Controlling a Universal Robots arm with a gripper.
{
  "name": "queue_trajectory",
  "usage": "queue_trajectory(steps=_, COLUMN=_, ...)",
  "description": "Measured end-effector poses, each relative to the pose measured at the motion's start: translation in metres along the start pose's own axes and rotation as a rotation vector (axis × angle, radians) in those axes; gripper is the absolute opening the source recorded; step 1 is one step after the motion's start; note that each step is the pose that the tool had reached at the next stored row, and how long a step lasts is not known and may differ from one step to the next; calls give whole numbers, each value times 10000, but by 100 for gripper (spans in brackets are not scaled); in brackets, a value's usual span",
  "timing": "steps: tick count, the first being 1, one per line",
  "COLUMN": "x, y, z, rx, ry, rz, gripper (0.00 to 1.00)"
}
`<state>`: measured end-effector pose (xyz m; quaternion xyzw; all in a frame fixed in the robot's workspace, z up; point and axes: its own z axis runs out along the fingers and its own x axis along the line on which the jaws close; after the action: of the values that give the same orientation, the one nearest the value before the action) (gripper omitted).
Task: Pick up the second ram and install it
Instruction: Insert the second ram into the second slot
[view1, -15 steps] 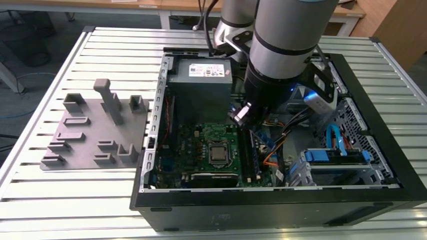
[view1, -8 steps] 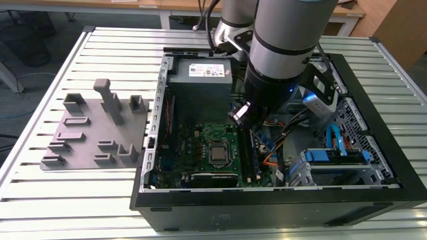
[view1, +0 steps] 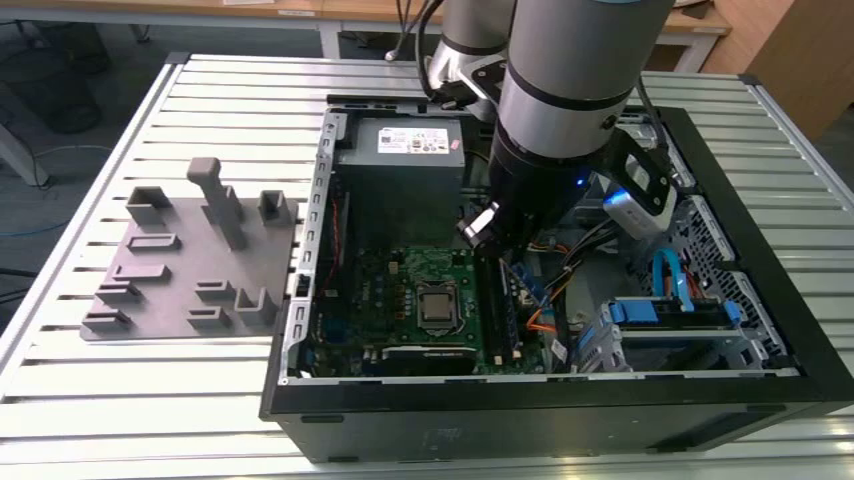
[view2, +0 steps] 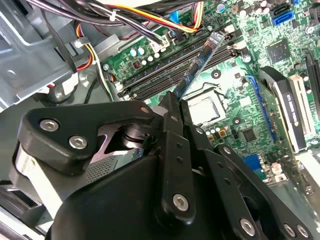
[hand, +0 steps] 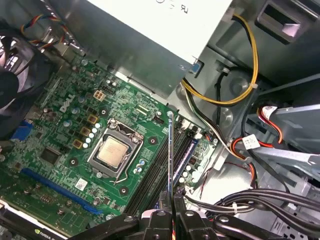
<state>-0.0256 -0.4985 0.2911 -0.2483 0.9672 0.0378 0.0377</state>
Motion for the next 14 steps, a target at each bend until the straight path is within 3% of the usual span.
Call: queue_trajectory(steps=14, x=0, y=0, z=2, rx=101, ry=-59, rz=1087, gripper=13)
